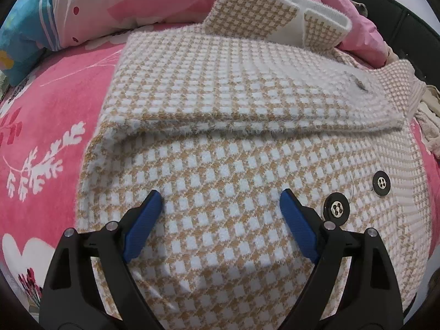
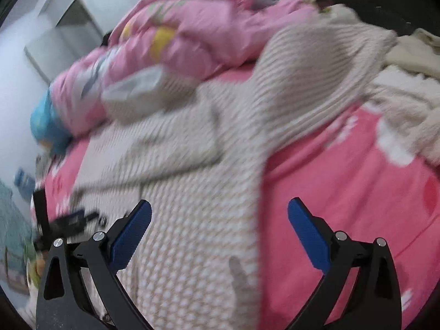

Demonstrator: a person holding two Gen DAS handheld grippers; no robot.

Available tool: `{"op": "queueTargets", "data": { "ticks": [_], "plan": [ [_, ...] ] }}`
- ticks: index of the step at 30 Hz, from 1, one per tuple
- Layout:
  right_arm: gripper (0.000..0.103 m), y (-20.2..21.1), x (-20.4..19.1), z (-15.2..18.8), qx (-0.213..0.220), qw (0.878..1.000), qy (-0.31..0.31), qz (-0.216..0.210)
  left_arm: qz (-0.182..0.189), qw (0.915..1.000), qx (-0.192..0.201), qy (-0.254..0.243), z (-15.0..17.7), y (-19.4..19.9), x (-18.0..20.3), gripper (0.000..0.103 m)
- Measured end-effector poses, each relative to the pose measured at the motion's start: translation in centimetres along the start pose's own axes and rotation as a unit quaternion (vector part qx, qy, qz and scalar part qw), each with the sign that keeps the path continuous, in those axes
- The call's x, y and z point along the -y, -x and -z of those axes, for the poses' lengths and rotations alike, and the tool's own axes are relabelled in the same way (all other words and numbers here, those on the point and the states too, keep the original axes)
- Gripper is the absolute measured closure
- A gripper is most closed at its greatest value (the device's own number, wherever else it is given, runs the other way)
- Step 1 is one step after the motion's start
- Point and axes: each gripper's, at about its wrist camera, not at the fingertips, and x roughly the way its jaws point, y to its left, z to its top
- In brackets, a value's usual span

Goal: Fold large clothes
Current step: 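Smooth the folded coat front with the left tool while the right tool moves toward the other sleeve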

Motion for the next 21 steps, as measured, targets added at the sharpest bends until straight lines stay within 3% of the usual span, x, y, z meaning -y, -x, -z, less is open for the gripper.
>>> {"op": "queueTargets", "data": {
  "ticks": [6, 10, 21],
  "plan": [
    [0.006, 1.5, 6.5, -7.8, 0.033, 0.998, -0.042, 0.015, -0.001, 1.0, -0.001, 0.001, -0.1, 0.0, 0.1, 0.018],
    [0.006, 1.7, 10.9, -12.0, 0.051, 0.995, -0.066, 0.048, -0.004, 1.0, -0.003, -0.002, -0.2, 0.0, 0.1, 0.018],
    [0.019, 0.7, 20.7, -20.3, 0.108, 0.976, -0.17, 0.087, -0.005, 0.9996, 0.026, 0.007, -0.5, 1.9, -0.1, 0.018]
  ]
}}
